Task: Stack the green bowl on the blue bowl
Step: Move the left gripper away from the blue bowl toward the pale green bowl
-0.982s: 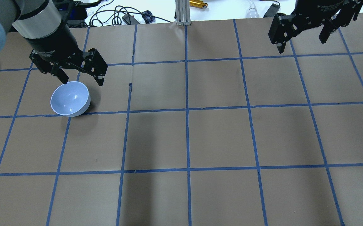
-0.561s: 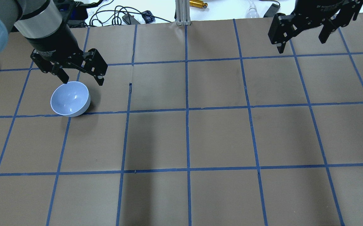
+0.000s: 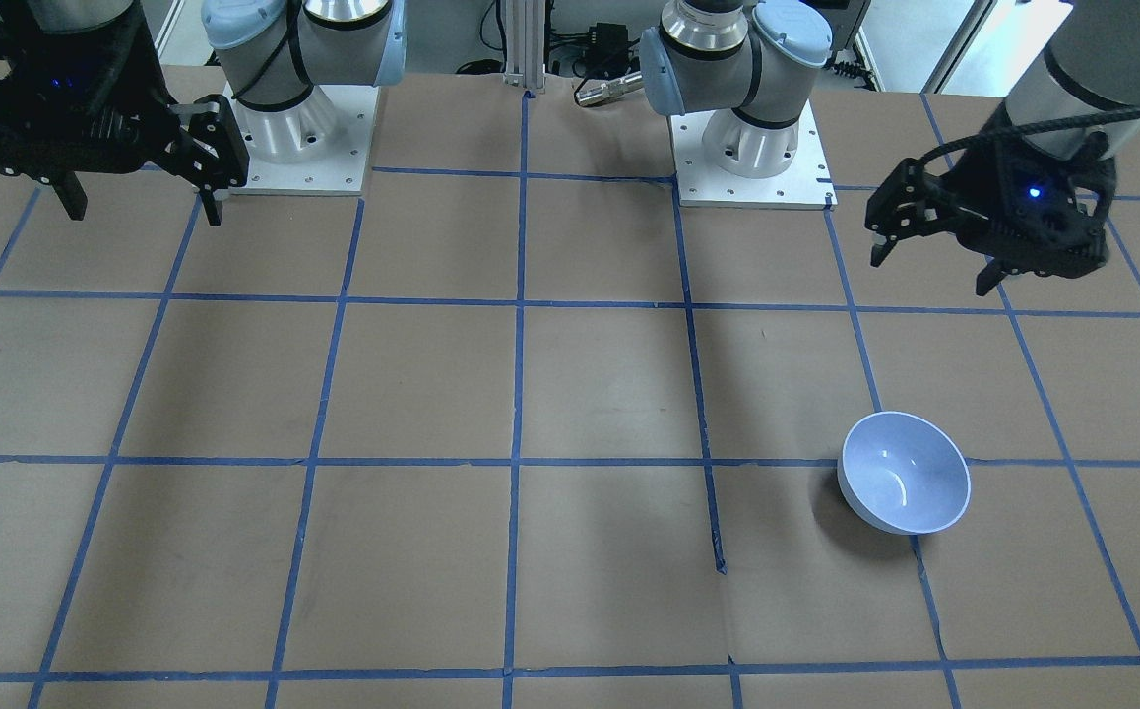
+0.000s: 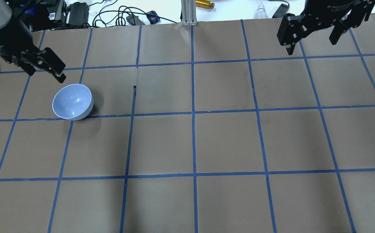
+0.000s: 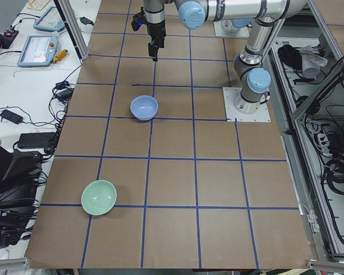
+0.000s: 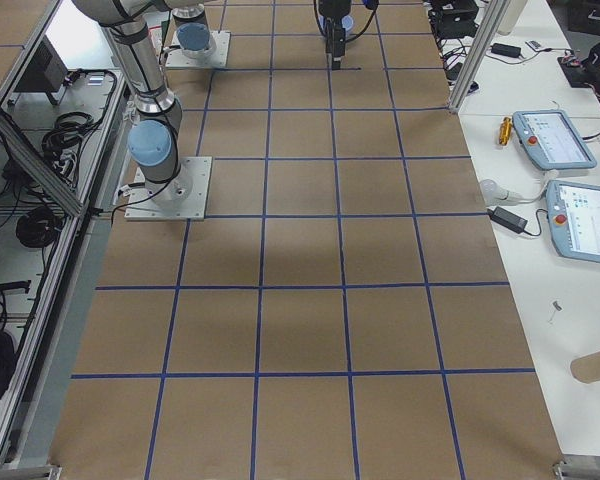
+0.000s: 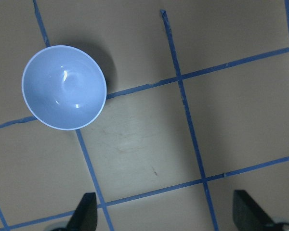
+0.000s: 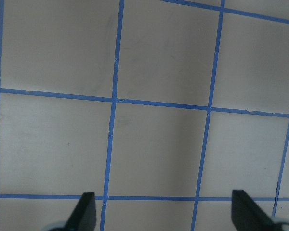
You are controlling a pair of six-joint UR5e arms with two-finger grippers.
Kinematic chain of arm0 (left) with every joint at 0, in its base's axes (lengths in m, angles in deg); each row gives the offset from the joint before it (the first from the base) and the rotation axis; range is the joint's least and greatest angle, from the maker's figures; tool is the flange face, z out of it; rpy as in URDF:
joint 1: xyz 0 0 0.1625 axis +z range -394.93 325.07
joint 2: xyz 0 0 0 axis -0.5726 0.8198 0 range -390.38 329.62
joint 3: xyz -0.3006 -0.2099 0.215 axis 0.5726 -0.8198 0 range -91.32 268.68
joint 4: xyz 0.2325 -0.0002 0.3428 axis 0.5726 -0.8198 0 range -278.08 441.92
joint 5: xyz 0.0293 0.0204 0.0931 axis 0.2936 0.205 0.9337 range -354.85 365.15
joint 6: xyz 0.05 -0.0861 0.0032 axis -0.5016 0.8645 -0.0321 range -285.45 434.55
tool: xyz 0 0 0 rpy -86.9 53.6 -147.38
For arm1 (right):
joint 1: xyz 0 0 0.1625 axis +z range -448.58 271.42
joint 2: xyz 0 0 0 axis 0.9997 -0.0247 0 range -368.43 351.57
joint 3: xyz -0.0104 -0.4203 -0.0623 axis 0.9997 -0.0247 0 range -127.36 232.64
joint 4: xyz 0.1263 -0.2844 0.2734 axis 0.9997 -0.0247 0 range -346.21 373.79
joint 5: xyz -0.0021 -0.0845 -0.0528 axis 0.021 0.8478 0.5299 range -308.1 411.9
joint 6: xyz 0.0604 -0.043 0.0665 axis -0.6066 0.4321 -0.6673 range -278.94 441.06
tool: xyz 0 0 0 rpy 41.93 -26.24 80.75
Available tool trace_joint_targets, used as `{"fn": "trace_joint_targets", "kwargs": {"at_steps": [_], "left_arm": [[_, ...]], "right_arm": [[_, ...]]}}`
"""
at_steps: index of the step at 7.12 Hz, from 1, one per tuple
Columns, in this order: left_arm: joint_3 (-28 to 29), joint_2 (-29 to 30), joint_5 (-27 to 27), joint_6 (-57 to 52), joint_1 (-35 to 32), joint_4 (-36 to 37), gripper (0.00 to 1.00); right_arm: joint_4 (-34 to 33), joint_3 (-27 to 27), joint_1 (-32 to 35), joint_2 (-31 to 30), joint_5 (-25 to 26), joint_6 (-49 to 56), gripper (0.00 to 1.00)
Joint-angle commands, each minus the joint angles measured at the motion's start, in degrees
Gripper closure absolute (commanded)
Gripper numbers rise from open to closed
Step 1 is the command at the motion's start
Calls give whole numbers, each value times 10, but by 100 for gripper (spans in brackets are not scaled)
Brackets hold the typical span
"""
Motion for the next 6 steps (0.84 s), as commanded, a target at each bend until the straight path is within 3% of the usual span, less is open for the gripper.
{"fn": "trace_joint_targets", "kwargs": {"at_steps": [1, 4, 6], "left_arm": [[3, 30, 0, -157, 80, 28, 0], [15, 88, 0, -352, 166, 118, 0], [59, 146, 1, -445, 207, 142, 0]], "right_arm": [[0, 0, 0, 0, 0, 0, 0], [0, 0, 0, 0, 0, 0, 0], [0, 0, 0, 0, 0, 0, 0]]}}
